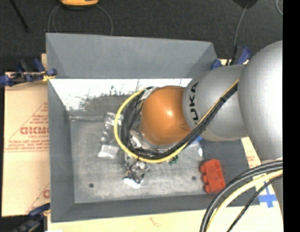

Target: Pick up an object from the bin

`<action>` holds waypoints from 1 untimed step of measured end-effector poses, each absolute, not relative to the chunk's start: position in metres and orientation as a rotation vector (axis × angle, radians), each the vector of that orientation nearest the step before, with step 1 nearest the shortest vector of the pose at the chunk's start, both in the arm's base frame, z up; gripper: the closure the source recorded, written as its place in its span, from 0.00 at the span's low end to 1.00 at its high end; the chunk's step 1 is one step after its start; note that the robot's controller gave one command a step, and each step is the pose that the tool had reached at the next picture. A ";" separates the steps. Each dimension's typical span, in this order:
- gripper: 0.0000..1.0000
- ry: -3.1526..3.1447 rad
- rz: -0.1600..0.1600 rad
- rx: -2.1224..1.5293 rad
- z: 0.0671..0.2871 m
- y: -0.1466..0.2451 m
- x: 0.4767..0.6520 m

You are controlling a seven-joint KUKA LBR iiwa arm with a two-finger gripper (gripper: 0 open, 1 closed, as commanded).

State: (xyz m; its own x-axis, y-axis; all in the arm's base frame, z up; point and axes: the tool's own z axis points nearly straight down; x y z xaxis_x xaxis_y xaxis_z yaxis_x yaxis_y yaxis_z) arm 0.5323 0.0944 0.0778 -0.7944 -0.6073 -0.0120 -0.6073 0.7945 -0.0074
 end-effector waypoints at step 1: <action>1.00 2.972 -0.004 -0.982 0.184 0.083 0.539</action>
Offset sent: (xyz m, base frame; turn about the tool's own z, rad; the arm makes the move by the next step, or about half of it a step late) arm 0.0036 -0.0100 0.1006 0.0091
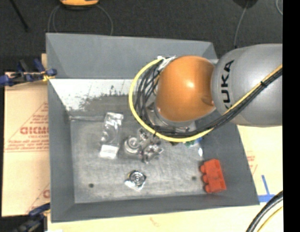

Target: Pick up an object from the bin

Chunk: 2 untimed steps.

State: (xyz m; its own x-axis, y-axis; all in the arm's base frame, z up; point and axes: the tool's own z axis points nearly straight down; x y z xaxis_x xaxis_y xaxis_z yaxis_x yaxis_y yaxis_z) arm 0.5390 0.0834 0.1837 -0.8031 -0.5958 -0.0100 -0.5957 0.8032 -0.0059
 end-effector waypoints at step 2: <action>1.00 2.982 0.002 -0.981 0.179 0.084 0.537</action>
Offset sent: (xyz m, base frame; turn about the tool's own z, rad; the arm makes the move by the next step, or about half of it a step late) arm 0.0000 0.0000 0.0000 0.0000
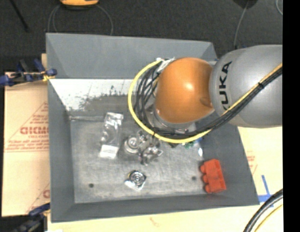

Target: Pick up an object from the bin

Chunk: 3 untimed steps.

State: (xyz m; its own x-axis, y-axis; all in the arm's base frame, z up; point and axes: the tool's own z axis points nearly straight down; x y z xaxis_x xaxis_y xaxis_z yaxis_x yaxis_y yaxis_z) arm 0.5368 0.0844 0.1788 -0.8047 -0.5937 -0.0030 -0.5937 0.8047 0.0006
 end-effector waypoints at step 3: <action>1.00 2.984 0.002 -0.977 0.179 0.084 0.537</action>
Offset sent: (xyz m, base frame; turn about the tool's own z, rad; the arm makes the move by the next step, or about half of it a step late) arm 0.0000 0.0000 0.0000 0.0000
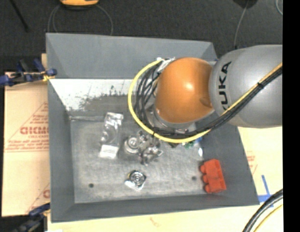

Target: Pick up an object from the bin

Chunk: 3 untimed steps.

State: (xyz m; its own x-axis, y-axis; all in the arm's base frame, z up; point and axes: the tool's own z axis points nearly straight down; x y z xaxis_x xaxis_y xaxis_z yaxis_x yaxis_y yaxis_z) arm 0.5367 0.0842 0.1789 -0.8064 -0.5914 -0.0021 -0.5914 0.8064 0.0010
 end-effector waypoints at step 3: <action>1.00 2.985 0.003 -0.977 0.179 0.084 0.537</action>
Offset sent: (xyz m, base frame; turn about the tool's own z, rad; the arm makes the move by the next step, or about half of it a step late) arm 0.0000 0.0000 0.0000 0.0000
